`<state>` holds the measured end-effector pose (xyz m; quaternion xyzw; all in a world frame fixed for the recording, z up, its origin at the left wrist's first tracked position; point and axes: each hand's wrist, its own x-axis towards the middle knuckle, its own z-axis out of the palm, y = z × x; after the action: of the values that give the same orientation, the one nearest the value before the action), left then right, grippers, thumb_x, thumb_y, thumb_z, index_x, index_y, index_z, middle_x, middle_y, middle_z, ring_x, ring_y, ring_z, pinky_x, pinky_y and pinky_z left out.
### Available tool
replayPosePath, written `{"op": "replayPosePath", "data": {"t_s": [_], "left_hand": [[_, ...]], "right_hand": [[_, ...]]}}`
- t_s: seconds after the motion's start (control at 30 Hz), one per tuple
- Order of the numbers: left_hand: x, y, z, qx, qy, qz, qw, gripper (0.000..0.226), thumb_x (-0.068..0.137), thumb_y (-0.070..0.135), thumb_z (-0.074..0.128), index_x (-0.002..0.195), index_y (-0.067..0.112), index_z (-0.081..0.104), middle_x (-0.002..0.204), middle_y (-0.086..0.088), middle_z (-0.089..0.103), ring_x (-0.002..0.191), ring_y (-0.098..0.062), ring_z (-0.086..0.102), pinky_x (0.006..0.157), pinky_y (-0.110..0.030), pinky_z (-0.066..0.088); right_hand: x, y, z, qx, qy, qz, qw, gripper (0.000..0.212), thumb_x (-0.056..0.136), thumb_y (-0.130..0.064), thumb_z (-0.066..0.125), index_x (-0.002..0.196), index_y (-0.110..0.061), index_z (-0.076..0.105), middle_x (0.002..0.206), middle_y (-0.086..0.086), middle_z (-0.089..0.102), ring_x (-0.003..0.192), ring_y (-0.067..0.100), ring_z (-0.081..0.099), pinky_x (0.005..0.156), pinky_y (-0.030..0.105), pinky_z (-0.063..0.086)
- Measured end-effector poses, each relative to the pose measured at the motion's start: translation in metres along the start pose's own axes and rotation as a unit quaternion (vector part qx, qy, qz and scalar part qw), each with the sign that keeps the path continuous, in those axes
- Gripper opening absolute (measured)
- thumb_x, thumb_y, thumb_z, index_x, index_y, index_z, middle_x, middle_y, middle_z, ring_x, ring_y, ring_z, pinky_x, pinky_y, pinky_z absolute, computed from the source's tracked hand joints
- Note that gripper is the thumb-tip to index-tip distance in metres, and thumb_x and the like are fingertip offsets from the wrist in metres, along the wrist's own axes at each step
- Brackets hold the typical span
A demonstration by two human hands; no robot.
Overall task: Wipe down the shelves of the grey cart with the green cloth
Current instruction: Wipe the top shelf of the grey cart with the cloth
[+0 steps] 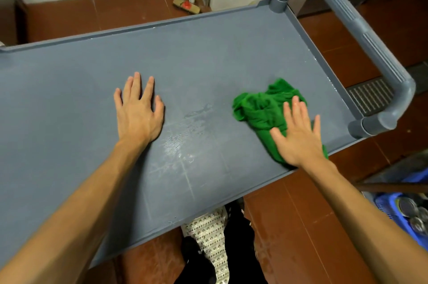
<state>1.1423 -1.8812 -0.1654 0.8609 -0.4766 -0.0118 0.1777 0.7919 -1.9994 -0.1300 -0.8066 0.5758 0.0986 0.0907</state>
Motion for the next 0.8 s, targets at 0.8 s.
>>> {"op": "replayPosePath", "data": {"t_s": [0.8], "left_hand": [[0.068, 0.044, 0.02, 0.053, -0.051, -0.027, 0.997, 0.06, 0.1, 0.04, 0.029, 0.158, 0.023, 0.033, 0.167, -0.016, 0.021, 0.155, -0.037, 0.016, 0.123, -0.06, 0.013]], "right_hand": [[0.046, -0.032, 0.009, 0.029, 0.135, 0.04, 0.99, 0.08, 0.092, -0.053, 0.027, 0.155, -0.003, 0.024, 0.165, 0.013, 0.015, 0.153, 0.027, 0.009, 0.122, 0.05, 0.011]]}}
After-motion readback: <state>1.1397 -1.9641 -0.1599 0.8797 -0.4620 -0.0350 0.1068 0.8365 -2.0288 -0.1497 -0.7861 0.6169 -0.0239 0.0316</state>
